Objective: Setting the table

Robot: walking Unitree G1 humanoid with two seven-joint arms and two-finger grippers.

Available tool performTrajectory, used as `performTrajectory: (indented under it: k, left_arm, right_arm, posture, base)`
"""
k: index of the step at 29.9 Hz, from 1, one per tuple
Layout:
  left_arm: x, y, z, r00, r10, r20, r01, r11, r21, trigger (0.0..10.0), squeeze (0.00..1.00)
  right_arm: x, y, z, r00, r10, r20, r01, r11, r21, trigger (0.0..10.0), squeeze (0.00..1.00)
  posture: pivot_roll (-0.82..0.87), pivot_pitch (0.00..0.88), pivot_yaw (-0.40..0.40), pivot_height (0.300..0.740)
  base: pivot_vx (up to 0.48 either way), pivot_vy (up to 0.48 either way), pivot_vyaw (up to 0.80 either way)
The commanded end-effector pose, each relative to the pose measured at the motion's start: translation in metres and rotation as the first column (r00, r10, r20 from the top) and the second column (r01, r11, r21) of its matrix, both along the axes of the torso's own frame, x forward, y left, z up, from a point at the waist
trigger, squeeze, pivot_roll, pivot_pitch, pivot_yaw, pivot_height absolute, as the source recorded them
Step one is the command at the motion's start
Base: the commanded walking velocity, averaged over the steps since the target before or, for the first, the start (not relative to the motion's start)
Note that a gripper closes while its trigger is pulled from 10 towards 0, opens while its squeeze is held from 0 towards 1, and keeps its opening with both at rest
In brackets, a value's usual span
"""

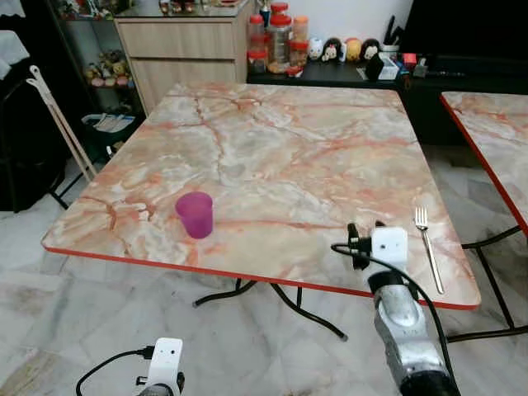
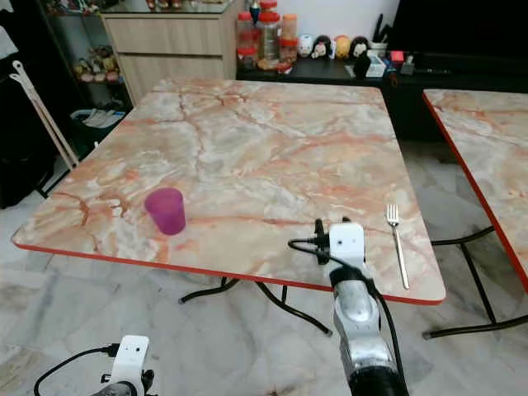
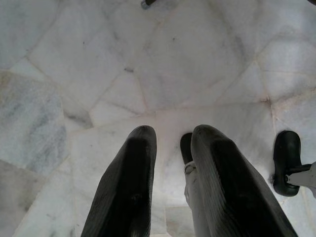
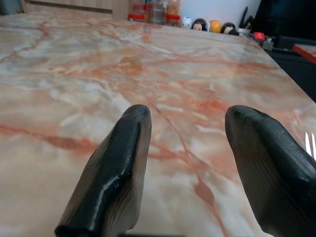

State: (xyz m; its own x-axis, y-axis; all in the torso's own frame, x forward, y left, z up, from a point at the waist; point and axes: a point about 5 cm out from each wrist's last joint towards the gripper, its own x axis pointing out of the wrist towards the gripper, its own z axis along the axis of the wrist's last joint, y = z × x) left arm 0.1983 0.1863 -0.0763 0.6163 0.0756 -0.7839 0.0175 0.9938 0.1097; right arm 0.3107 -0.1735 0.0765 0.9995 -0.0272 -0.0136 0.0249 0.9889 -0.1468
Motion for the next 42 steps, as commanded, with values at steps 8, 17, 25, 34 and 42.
performTrajectory:
  k: [8,17,25,34,42]
  left_arm:
    - [0.001,0.000,0.001,1.000,0.004,-0.004,-0.004,1.000,0.015,10.0,0.00]
    - [0.000,0.000,0.000,1.000,0.014,-0.007,-0.014,1.000,0.011,10.0,0.00]
    - [0.000,0.000,0.000,1.000,0.017,-0.006,-0.017,1.000,0.014,10.0,0.00]
    - [-0.002,0.001,-0.001,1.000,0.016,-0.013,-0.016,1.000,0.019,10.0,0.00]
    - [-0.004,0.001,-0.002,1.000,0.016,-0.014,-0.015,1.000,0.019,10.0,0.00]
  right_arm:
    - [0.013,-0.008,0.008,0.999,-0.041,0.006,0.041,0.999,0.011,10.0,0.00]
    - [0.017,-0.008,0.012,0.998,-0.048,0.030,0.047,0.999,0.028,10.0,0.00]
    - [0.019,-0.008,0.012,0.998,-0.052,0.021,0.051,0.998,0.033,10.0,0.00]
    - [0.020,-0.007,0.010,0.999,-0.041,0.019,0.041,0.999,0.017,10.0,0.00]
    - [0.020,-0.004,0.009,1.000,-0.026,0.016,0.026,0.999,0.021,10.0,0.00]
  posture:
    - [-0.07,0.000,0.011,0.725]
    - [-0.06,0.000,0.004,0.725]
    - [-0.06,0.000,0.003,0.725]
    - [-0.05,0.000,0.001,0.725]
    - [-0.05,0.000,-0.003,0.725]
  base:
    - [0.000,0.000,-0.25]
    - [0.000,0.000,-0.09]
    - [0.000,0.000,-0.27]
    - [0.000,-0.194,-0.13]
    - [0.000,-0.292,0.00]
